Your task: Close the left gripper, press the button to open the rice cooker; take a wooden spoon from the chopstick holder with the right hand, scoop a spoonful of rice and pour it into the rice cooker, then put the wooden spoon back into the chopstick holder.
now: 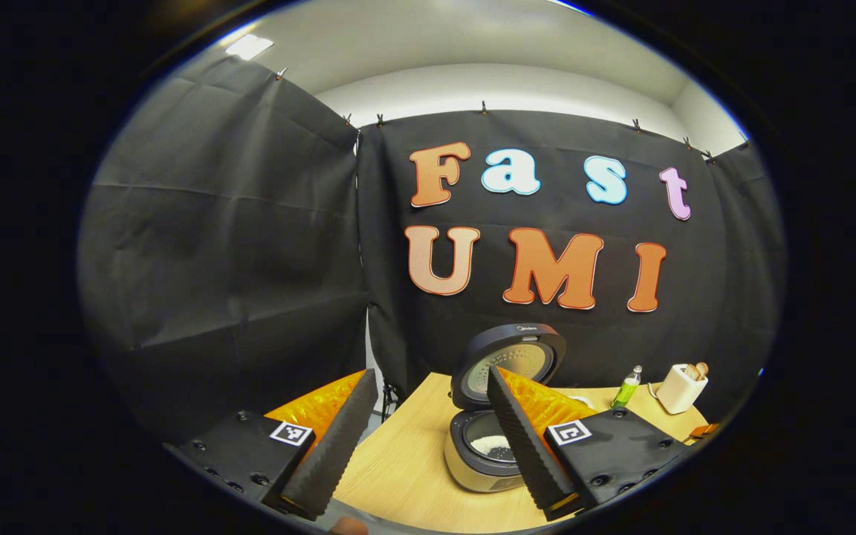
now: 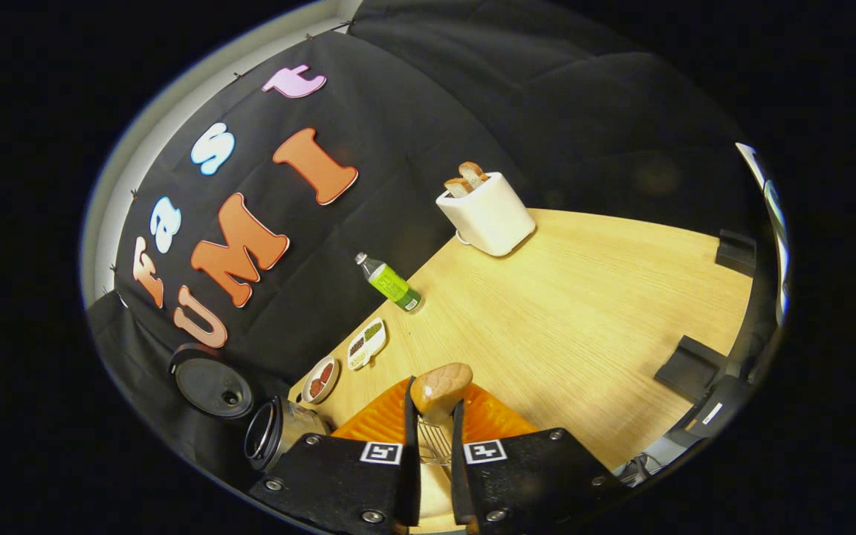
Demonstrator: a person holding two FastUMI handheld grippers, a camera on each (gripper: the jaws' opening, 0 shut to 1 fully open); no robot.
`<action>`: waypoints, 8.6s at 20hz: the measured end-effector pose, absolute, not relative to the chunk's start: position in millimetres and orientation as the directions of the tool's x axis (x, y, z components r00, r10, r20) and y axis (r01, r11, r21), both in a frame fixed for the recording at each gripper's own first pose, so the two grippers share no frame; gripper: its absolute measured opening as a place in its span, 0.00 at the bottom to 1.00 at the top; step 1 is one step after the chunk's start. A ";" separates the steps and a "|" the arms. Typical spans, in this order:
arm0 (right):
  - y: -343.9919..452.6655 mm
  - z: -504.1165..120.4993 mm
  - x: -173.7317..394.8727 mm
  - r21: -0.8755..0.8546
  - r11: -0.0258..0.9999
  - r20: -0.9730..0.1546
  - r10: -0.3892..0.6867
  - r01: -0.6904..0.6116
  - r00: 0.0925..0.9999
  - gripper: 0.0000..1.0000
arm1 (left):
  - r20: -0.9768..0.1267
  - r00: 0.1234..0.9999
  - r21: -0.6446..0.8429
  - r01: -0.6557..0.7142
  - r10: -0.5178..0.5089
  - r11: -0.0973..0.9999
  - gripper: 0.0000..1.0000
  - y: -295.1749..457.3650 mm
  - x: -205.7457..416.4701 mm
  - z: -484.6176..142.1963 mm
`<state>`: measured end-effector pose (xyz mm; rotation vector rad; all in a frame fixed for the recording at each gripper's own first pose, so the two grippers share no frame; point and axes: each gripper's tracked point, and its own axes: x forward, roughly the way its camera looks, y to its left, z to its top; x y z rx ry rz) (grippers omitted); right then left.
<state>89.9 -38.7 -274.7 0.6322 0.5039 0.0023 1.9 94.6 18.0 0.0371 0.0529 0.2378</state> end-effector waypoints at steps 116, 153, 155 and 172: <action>293.2 -104.1 163.5 0.817 0.572 -0.254 0.477 -0.078 0.841 0.11 | -0.110 0.988 0.035 -0.103 0.106 0.994 0.97 118.5 -17.8 -30.2; 346.5 -86.6 145.1 0.473 0.778 -0.159 0.536 -0.412 0.829 0.11 | -0.134 0.983 0.046 -0.119 0.124 0.992 0.98 122.5 -25.0 -41.8; 350.3 -84.3 142.3 0.446 0.783 -0.152 0.544 -0.434 0.825 0.11 | -0.135 0.983 0.045 -0.119 0.125 0.992 0.98 122.5 -24.2 -41.9; 386.6 -89.6 112.9 0.097 0.779 -0.124 0.627 -0.619 0.769 0.11 | -0.139 0.981 0.065 -0.124 0.132 0.990 0.98 120.7 -29.4 -45.4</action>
